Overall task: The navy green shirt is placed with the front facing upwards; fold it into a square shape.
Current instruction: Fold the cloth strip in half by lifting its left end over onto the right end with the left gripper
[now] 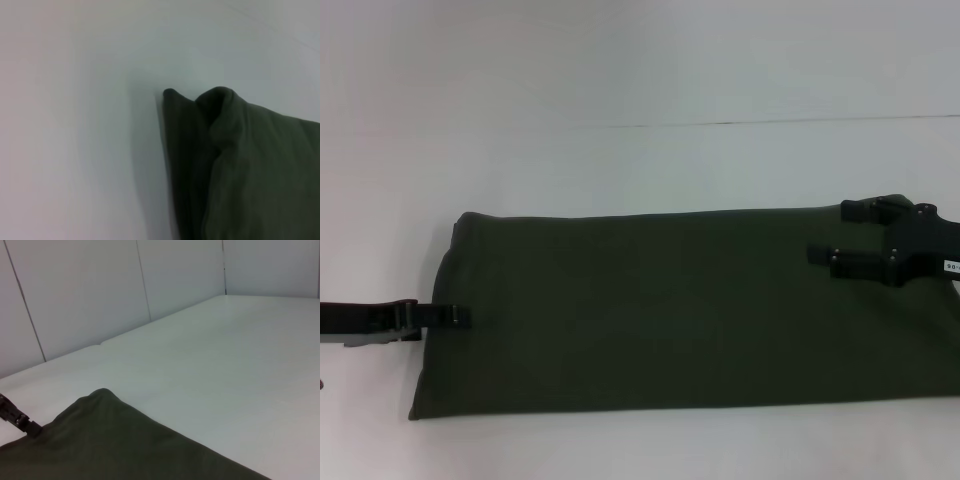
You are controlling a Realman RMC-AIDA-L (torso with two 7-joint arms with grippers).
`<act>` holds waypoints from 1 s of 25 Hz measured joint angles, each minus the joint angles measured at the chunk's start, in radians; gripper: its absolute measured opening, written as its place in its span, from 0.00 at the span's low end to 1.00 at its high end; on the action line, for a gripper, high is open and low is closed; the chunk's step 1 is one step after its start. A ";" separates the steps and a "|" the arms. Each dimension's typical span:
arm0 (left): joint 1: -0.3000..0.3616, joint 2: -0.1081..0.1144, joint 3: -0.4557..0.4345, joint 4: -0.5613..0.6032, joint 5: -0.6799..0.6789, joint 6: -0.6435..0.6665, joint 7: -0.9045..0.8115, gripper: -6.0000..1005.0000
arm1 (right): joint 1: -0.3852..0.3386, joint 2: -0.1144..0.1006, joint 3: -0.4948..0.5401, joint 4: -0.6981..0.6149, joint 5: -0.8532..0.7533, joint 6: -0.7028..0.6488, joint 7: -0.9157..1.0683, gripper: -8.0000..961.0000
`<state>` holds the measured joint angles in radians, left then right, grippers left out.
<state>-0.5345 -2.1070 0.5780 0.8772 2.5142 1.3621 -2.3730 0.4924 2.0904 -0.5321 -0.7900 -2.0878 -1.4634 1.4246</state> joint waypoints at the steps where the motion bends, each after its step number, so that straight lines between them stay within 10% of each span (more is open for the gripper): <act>1: -0.001 -0.001 0.002 -0.002 0.000 0.000 0.000 0.89 | 0.000 0.000 0.000 0.000 0.000 0.000 0.000 0.97; 25: -0.063 -0.005 0.010 -0.079 -0.008 0.012 0.001 0.88 | -0.004 -0.001 0.000 0.000 -0.003 0.000 0.002 0.97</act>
<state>-0.5973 -2.1121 0.5882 0.7979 2.5064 1.3738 -2.3720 0.4880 2.0892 -0.5323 -0.7900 -2.0906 -1.4634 1.4266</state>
